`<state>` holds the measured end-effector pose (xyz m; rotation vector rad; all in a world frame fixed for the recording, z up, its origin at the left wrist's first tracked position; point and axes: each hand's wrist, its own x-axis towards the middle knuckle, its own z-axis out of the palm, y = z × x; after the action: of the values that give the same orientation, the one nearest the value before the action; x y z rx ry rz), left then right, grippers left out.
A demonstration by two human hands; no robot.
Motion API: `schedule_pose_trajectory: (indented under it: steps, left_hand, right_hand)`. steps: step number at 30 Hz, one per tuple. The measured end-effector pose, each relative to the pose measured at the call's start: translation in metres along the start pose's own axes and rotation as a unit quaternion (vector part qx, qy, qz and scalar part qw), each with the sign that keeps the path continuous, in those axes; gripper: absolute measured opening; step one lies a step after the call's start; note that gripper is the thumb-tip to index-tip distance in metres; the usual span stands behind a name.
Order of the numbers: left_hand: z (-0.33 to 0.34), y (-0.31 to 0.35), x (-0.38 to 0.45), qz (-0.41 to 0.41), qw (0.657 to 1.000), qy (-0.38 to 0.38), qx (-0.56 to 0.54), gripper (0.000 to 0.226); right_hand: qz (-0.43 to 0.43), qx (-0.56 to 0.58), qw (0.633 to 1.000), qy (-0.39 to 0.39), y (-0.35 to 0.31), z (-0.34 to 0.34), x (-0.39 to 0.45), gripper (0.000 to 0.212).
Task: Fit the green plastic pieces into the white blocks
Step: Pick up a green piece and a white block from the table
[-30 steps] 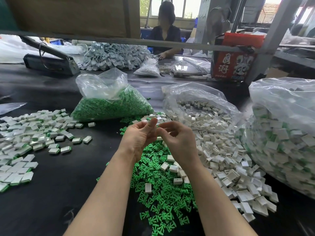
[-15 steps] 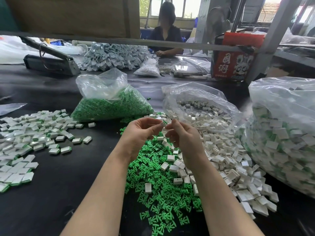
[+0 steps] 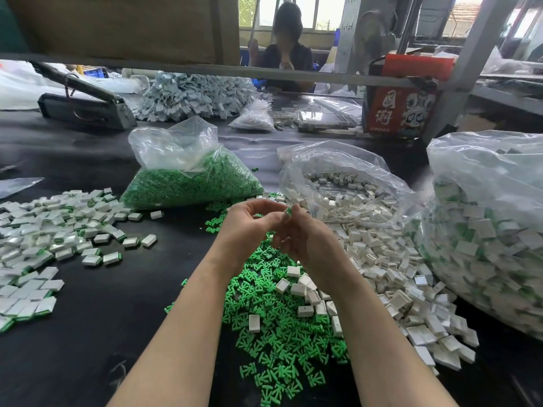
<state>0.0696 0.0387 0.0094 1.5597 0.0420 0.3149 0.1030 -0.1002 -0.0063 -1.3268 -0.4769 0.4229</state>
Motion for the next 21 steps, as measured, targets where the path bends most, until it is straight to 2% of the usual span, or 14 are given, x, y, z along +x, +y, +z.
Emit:
schedule_pose_trajectory:
  steps: [6,10,15,21]
  left_hand:
    - [0.005,0.002,-0.001,-0.019,0.999,0.027,0.010,0.015]
    - [0.007,0.004,-0.002,-0.028,0.999,0.014,-0.015,0.014]
    - [0.009,0.007,-0.004,-0.035,0.999,0.014,-0.020,0.018]
    - [0.015,0.003,-0.003,-0.044,0.998,0.040,-0.033,0.013]
  right_hand:
    - [-0.003,-0.005,1.000,0.001,-0.001,0.001,0.000,0.039]
    - [-0.001,-0.008,1.000,0.000,0.000,0.000,0.000,0.039]
    - [-0.002,-0.021,1.000,-0.002,0.001,0.000,0.000,0.053]
    - [0.004,-0.036,0.999,-0.007,-0.001,0.005,-0.001,0.043]
